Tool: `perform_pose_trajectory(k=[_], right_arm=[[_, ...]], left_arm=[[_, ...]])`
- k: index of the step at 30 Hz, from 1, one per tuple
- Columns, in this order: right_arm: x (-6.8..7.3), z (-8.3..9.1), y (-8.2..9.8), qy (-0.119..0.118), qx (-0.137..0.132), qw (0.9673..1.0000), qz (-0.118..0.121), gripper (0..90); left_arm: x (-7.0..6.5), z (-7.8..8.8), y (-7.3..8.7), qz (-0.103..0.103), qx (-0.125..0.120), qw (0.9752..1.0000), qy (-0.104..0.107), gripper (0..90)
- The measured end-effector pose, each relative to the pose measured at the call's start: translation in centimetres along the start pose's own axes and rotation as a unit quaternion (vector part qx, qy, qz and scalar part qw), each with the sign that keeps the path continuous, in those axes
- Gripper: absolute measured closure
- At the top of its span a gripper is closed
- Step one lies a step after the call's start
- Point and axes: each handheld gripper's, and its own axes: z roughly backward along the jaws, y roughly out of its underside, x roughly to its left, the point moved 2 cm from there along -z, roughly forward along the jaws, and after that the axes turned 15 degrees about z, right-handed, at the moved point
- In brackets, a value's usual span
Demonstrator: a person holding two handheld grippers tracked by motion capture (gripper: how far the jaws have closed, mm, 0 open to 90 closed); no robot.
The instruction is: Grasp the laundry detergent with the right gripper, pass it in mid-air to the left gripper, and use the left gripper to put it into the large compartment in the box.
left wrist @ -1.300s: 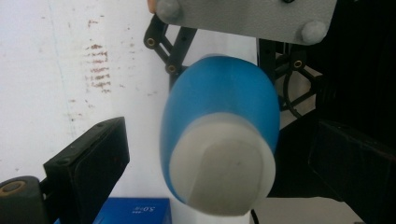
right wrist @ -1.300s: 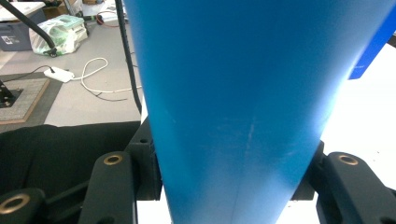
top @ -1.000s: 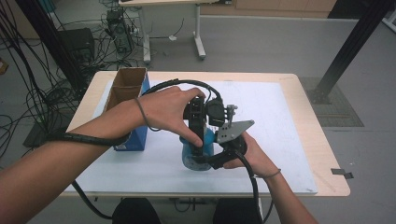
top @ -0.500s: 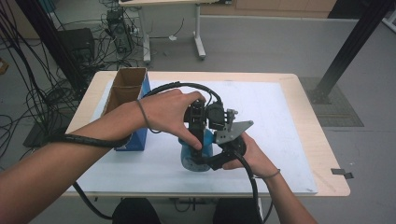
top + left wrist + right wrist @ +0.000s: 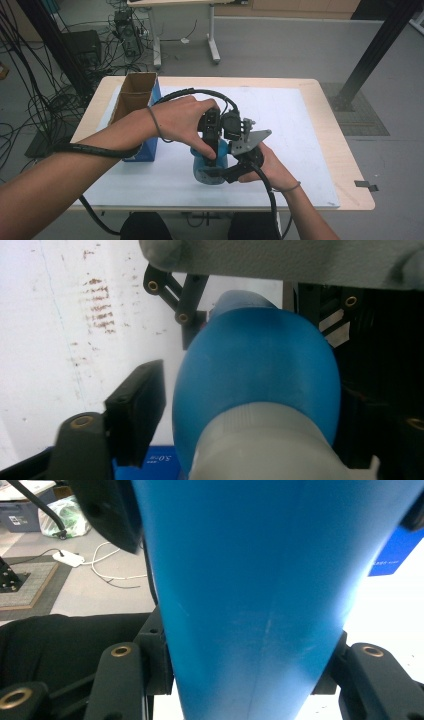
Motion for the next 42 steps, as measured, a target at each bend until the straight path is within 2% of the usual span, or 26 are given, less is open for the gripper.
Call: perform_pose_trajectory(k=[5, 42], right_arm=[[0.01, 0.06, 0.1, 0.001, -0.001, 1.0, -0.004, 43.6], [-0.02, 0.22, 0.3, 0.004, -0.014, 0.9999, -0.009, 43.6]], left_arm=[[0.01, 0.01, -0.12, -0.006, 0.003, 1.0, 0.004, 37.0], [0.03, 0.43, -0.24, -0.007, 0.002, 1.0, 0.003, 37.6]])
